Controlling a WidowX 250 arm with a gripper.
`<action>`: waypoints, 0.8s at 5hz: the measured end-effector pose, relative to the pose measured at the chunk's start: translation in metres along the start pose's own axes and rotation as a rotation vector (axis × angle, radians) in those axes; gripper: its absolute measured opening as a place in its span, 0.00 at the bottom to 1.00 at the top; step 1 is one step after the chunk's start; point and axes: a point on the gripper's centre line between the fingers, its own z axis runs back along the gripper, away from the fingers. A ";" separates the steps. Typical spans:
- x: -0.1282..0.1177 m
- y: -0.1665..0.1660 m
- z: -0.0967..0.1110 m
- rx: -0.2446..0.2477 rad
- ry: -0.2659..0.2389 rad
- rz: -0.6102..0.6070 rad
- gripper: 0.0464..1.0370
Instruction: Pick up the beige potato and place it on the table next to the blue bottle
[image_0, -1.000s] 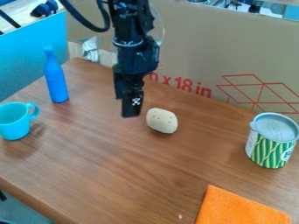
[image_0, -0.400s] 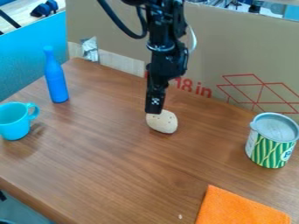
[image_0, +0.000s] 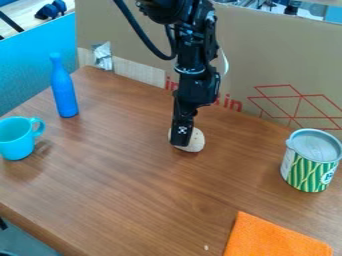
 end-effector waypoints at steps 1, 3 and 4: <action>-0.003 0.000 -0.013 -0.057 0.046 0.011 0.91; -0.004 0.005 -0.017 -0.060 -0.022 0.097 0.50; -0.003 0.003 -0.019 -0.077 -0.053 0.134 0.46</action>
